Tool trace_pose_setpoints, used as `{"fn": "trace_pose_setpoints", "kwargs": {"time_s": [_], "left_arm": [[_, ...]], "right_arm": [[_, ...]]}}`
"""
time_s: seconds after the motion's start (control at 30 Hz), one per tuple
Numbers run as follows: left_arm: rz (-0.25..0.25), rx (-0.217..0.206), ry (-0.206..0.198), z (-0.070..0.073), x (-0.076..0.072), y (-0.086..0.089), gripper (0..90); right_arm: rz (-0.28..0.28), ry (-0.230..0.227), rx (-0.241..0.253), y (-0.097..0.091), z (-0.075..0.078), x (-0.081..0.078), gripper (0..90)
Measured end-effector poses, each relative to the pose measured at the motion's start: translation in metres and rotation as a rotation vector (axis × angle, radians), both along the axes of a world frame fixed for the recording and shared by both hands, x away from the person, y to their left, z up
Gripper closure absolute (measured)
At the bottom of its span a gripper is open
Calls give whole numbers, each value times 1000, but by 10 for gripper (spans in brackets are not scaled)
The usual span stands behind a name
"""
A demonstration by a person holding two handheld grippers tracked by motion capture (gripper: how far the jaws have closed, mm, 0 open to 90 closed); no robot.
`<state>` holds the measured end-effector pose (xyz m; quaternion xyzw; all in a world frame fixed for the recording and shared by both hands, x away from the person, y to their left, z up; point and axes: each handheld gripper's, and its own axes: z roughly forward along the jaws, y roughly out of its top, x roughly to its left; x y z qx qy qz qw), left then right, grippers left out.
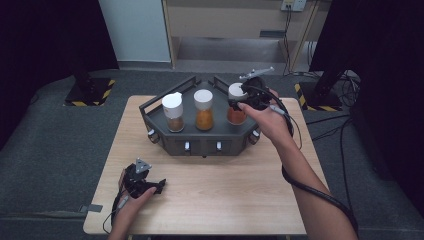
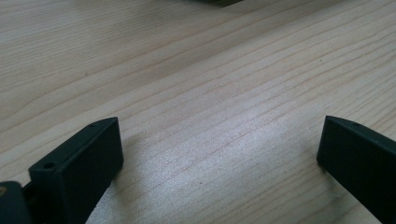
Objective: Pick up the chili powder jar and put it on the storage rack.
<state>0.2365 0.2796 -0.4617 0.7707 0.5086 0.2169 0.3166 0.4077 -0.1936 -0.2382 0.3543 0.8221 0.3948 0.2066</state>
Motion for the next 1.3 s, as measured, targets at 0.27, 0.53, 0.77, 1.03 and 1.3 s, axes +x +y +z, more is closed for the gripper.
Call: {"fn": "trace_pose_setpoints", "kwargs": {"time_s": [0.27,0.53,0.77,1.03,1.3], "left_arm": [[0,0,1,0,0,0,0],[0,0,0,0,0,0,0],[0,0,0,0,0,0,0],[0,0,0,0,0,0,0],[0,0,0,0,0,0,0]], "right_arm": [[-3,4,-1,3,-3,4,345],[2,16,0,5,-8,6,345],[2,21,-1,8,-12,7,345],[-5,29,-3,8,-19,9,345],[-3,33,3,9,-22,9,345]]}}
